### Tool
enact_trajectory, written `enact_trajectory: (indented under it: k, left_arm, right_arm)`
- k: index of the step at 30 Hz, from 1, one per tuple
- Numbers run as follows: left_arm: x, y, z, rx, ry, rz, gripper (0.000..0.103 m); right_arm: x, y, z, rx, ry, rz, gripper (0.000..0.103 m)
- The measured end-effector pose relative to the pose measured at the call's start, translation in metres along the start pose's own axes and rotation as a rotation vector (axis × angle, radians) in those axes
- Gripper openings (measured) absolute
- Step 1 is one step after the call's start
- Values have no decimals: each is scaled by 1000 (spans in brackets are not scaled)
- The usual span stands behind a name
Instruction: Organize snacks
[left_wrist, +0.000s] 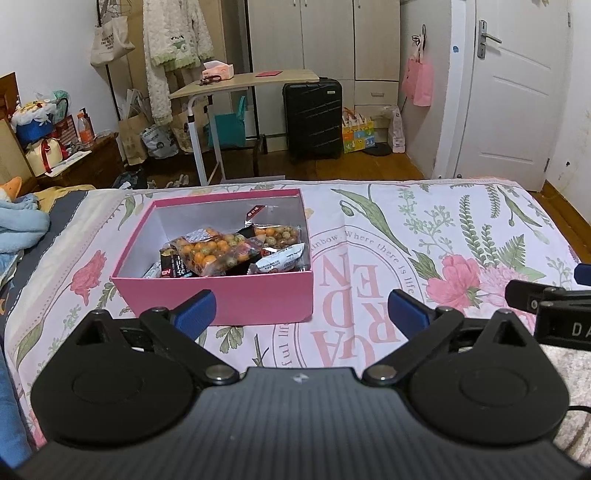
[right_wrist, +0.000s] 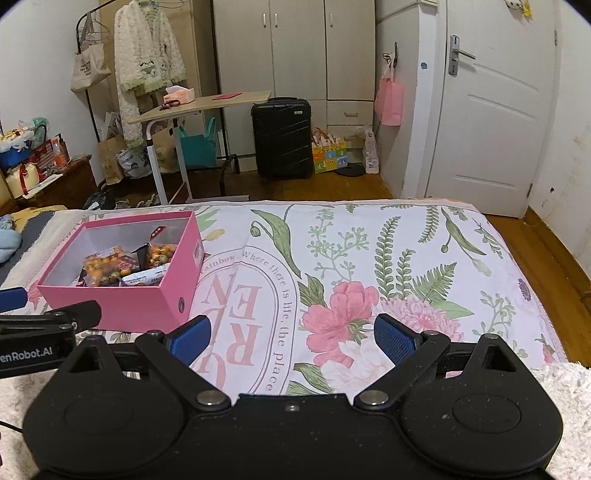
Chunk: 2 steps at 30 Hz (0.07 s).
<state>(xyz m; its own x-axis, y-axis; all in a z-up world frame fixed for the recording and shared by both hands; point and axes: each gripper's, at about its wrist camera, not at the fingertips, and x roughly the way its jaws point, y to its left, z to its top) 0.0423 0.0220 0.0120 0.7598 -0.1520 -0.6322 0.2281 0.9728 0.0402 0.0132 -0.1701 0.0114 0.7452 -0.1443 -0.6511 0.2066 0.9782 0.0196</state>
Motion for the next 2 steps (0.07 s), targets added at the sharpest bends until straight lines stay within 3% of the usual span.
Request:
enact_trajectory:
  k: [2]
  left_arm:
    - [-1, 0, 0, -1, -2, 3, 101]
  right_arm:
    - [0, 0, 0, 0, 0, -2, 97]
